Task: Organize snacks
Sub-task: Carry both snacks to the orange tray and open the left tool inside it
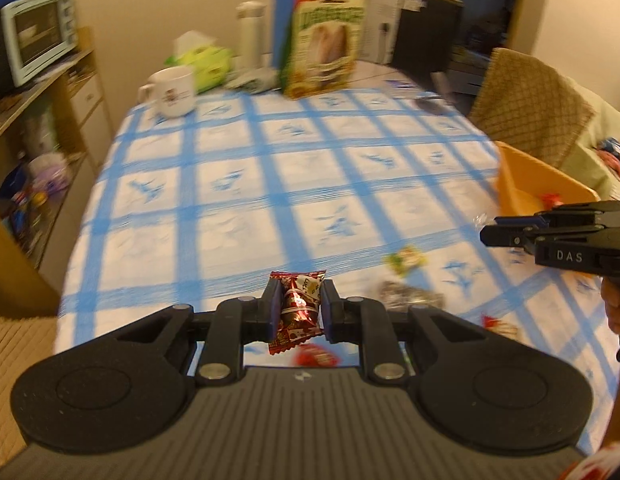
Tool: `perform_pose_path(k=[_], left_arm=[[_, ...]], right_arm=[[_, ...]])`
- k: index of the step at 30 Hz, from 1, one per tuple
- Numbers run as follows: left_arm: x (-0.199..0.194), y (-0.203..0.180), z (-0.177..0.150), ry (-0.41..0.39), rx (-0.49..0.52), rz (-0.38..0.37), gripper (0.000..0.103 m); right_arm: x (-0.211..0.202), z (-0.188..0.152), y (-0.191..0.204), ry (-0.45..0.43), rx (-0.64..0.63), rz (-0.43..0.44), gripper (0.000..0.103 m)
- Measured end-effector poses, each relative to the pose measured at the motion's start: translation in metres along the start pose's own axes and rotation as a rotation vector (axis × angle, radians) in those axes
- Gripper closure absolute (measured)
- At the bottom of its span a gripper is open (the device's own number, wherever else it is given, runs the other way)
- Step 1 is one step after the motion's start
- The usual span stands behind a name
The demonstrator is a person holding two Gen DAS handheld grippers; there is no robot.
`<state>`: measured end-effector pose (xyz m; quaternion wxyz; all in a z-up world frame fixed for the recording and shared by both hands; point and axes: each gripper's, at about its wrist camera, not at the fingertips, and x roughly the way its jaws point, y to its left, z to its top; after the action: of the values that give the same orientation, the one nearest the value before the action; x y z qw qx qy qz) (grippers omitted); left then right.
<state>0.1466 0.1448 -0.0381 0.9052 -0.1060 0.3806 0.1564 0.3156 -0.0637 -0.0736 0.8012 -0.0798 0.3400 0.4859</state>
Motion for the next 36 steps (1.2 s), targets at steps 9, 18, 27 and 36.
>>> perform_pose_path(k=[9, 18, 27, 36], left_arm=[[0.008, -0.089, 0.011, -0.008, 0.132, -0.152, 0.085], [0.021, -0.182, 0.027, -0.019, 0.255, -0.282, 0.085], [0.046, -0.259, 0.054, -0.031, 0.321, -0.345, 0.085], [0.088, -0.311, 0.085, -0.022, 0.382, -0.33, 0.085]], right_arm=[[-0.083, -0.035, -0.039, -0.023, 0.136, -0.111, 0.082], [-0.158, -0.063, -0.093, -0.059, 0.257, -0.258, 0.082], [-0.192, -0.069, -0.148, -0.084, 0.328, -0.351, 0.082], [-0.184, -0.054, -0.197, -0.089, 0.358, -0.382, 0.082]])
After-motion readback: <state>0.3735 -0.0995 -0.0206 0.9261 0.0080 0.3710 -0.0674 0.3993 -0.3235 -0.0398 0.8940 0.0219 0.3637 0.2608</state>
